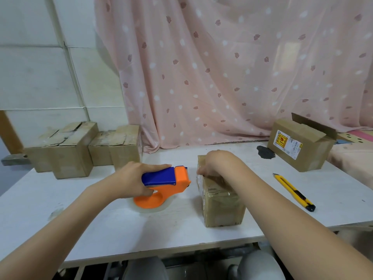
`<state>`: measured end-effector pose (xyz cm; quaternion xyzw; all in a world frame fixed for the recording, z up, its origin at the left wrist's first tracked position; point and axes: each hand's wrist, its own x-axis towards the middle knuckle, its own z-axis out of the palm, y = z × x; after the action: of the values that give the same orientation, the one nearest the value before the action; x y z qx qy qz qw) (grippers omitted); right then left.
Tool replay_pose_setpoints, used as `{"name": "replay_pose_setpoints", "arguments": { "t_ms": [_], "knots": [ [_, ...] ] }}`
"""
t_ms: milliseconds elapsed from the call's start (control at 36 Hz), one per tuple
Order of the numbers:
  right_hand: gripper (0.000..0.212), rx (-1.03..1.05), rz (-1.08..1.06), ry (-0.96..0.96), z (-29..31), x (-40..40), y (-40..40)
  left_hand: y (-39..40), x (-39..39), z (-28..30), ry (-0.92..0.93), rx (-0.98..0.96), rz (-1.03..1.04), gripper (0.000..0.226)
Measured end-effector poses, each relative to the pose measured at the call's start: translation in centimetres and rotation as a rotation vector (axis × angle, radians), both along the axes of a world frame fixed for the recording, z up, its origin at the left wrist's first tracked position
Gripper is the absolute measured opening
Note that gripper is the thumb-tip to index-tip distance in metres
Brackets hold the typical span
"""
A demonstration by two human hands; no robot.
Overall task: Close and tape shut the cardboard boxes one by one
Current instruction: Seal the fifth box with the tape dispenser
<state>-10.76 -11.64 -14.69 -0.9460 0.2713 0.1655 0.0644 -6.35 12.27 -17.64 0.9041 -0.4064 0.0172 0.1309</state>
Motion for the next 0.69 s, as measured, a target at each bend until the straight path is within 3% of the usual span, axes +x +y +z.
{"name": "replay_pose_setpoints", "arguments": {
  "t_ms": [222,389,583,639,694],
  "knots": [
    [0.039,-0.044,0.138,0.148,3.4,-2.2,1.0,-0.2,0.3,-0.2,-0.02,0.007,-0.007,0.081],
    [0.033,0.04,0.128,0.147,3.7,-2.1,0.9,-0.4,0.0,0.1,-0.009,0.026,-0.02,0.081],
    [0.027,0.267,0.02,-0.02,5.0,-4.2,-1.8,-0.5,0.1,-0.5,0.053,-0.046,-0.017,0.083],
    [0.035,0.333,-0.006,-0.065,5.2,-4.6,-2.5,-0.9,0.0,-0.6,0.069,-0.064,-0.024,0.084],
    [0.058,0.401,-0.067,-0.12,4.6,-4.5,-3.5,-1.3,0.0,-0.4,0.068,-0.088,-0.038,0.084]
  ]
}}
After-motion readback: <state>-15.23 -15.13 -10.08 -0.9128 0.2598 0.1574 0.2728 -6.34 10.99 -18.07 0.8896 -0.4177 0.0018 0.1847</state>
